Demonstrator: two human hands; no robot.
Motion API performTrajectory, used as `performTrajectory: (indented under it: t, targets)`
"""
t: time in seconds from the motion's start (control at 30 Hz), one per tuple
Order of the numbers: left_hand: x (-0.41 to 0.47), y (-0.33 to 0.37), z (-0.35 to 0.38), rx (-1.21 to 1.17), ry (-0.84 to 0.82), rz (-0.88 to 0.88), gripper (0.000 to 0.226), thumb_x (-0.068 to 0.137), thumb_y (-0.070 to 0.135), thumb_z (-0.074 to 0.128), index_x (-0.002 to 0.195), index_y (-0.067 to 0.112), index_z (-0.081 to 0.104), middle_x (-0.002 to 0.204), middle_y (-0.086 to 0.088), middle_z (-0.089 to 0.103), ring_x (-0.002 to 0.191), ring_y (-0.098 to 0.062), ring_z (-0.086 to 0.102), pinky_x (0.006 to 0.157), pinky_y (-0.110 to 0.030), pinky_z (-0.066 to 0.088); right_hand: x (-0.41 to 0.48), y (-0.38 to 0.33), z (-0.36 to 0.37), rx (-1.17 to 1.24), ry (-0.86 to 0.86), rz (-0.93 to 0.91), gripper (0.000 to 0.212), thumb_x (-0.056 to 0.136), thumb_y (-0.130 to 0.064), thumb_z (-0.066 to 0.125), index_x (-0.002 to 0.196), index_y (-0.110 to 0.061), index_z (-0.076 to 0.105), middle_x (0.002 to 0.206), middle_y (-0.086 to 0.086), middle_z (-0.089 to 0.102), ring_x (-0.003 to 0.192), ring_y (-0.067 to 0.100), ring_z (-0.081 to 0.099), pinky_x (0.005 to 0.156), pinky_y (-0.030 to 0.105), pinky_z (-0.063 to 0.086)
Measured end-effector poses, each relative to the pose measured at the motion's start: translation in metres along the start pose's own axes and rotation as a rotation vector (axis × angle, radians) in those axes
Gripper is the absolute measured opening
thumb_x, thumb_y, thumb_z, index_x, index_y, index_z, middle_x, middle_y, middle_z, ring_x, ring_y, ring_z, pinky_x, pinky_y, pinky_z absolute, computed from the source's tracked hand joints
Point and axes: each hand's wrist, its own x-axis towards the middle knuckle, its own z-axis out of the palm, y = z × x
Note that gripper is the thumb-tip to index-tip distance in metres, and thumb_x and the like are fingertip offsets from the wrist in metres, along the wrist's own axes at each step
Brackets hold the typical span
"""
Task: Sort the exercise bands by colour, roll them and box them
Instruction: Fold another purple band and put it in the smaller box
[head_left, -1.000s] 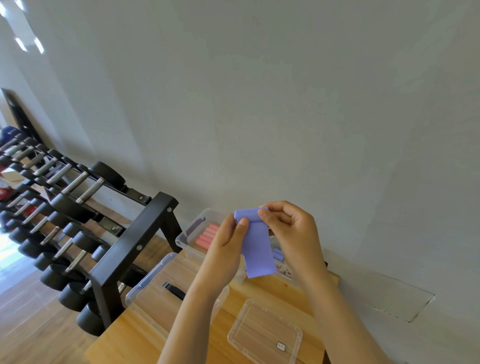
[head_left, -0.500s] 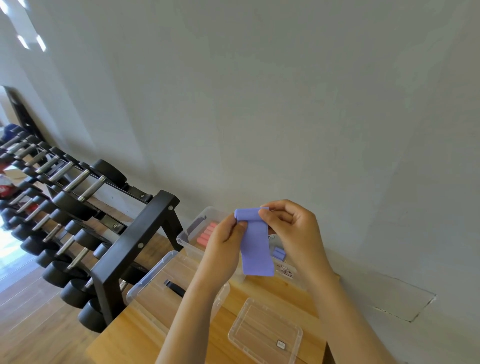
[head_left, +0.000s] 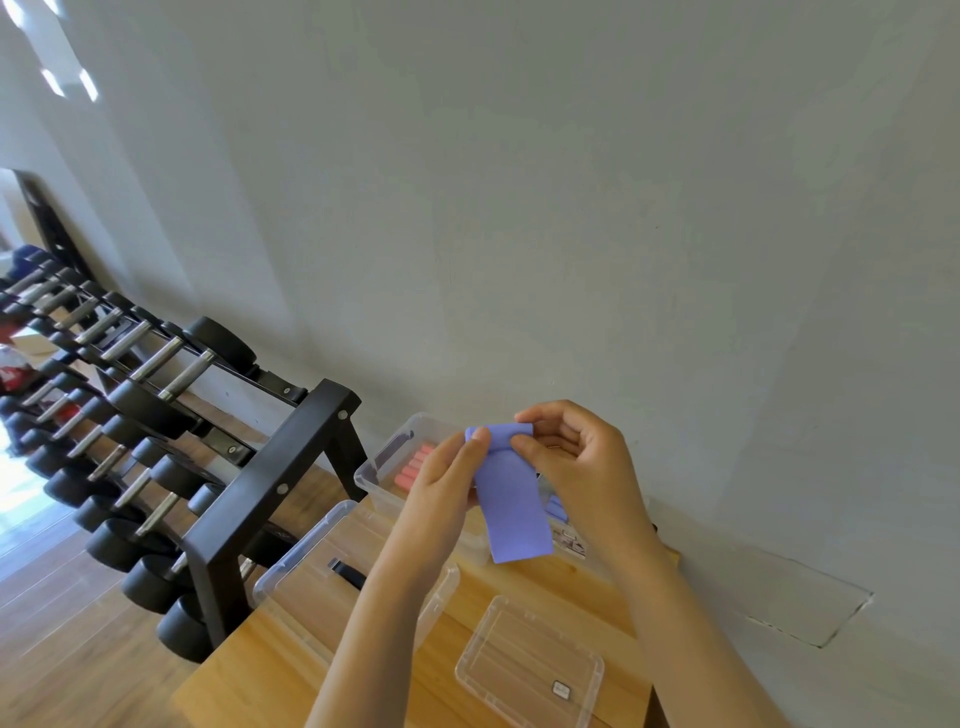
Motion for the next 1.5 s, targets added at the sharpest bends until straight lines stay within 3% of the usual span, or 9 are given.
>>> performTrajectory:
  t: [0.13, 0.3, 0.47, 0.67, 0.9, 1.0, 1.2, 1.33, 1.5]
  targets:
    - [0.002, 0.0, -0.007, -0.001, 0.012, 0.018, 0.034, 0.099, 0.031, 0.045, 0.104, 0.017, 0.075, 0.104, -0.009, 0.072, 0.101, -0.031, 0.066, 0.089, -0.044, 0.053, -0.003, -0.002, 0.0, -0.051, -0.053, -0.021, 0.018, 0.084, -0.002, 0.068, 0.084, -0.02, 0.068, 0.085, -0.009, 0.071, 0.085, 0.005, 0.067, 0.075, 0.022, 0.054]
    - [0.003, -0.004, -0.018, -0.017, -0.005, 0.043, 0.022, 0.099, 0.007, 0.049, 0.114, 0.006, 0.066, 0.105, -0.01, 0.072, 0.1, -0.028, 0.068, 0.086, -0.039, 0.056, 0.0, -0.001, -0.003, -0.024, -0.135, 0.055, 0.021, 0.084, -0.006, 0.07, 0.095, -0.023, 0.065, 0.096, -0.009, 0.068, 0.094, 0.006, 0.066, 0.078, 0.026, 0.056]
    - [0.004, -0.008, -0.022, 0.025, 0.047, 0.076, 0.024, 0.094, -0.006, 0.054, 0.108, 0.008, 0.068, 0.105, -0.01, 0.071, 0.1, -0.026, 0.068, 0.083, -0.037, 0.057, 0.0, 0.0, -0.004, 0.025, -0.14, 0.092, 0.013, 0.087, -0.004, 0.068, 0.093, -0.016, 0.066, 0.089, -0.001, 0.071, 0.082, 0.014, 0.069, 0.067, 0.021, 0.053]
    - [0.002, -0.01, -0.019, -0.085, 0.027, -0.075, 0.031, 0.095, 0.03, 0.055, 0.116, 0.009, 0.063, 0.107, -0.011, 0.072, 0.099, -0.027, 0.069, 0.079, -0.034, 0.057, -0.001, 0.0, -0.003, -0.048, -0.107, 0.054, 0.02, 0.084, -0.001, 0.066, 0.086, -0.02, 0.068, 0.083, -0.01, 0.071, 0.082, 0.005, 0.067, 0.069, 0.02, 0.054]
    - [0.005, -0.01, -0.021, -0.024, 0.093, 0.012, 0.014, 0.091, 0.003, 0.062, 0.102, 0.007, 0.067, 0.097, -0.01, 0.073, 0.087, -0.019, 0.071, 0.066, -0.024, 0.056, -0.001, 0.004, -0.003, -0.046, -0.174, 0.108, 0.026, 0.083, -0.008, 0.072, 0.101, -0.025, 0.065, 0.1, -0.01, 0.067, 0.091, 0.007, 0.067, 0.078, 0.029, 0.057]
    - [0.005, -0.01, -0.022, -0.003, 0.073, 0.054, 0.017, 0.09, -0.006, 0.06, 0.102, 0.003, 0.067, 0.1, -0.012, 0.073, 0.091, -0.02, 0.071, 0.071, -0.024, 0.056, -0.001, 0.006, -0.002, -0.015, -0.141, 0.13, 0.014, 0.087, -0.014, 0.07, 0.098, -0.021, 0.066, 0.097, -0.002, 0.07, 0.088, 0.012, 0.069, 0.071, 0.025, 0.057]
    - [0.006, -0.013, -0.016, -0.076, 0.098, -0.107, 0.032, 0.087, 0.03, 0.062, 0.114, 0.013, 0.062, 0.103, -0.01, 0.072, 0.096, -0.027, 0.07, 0.078, -0.035, 0.058, -0.003, 0.005, -0.001, -0.064, -0.094, 0.092, 0.022, 0.083, 0.0, 0.068, 0.087, -0.021, 0.07, 0.084, -0.011, 0.07, 0.082, -0.001, 0.065, 0.068, 0.015, 0.053]
    - [0.009, -0.014, -0.017, -0.051, 0.137, -0.083, 0.016, 0.09, 0.009, 0.063, 0.106, 0.007, 0.066, 0.101, -0.018, 0.071, 0.091, -0.03, 0.071, 0.077, -0.035, 0.059, -0.004, 0.006, 0.0, -0.07, -0.105, 0.068, 0.023, 0.083, -0.001, 0.067, 0.091, -0.022, 0.07, 0.095, -0.009, 0.07, 0.089, 0.0, 0.065, 0.069, 0.016, 0.053]
    - [0.005, -0.013, -0.017, -0.043, 0.161, -0.003, 0.019, 0.085, -0.005, 0.066, 0.101, 0.006, 0.068, 0.099, -0.013, 0.072, 0.091, -0.024, 0.07, 0.077, -0.027, 0.057, -0.002, 0.009, 0.002, -0.035, -0.041, 0.082, 0.015, 0.087, -0.015, 0.069, 0.101, -0.02, 0.066, 0.097, -0.007, 0.068, 0.086, 0.0, 0.066, 0.072, 0.016, 0.052]
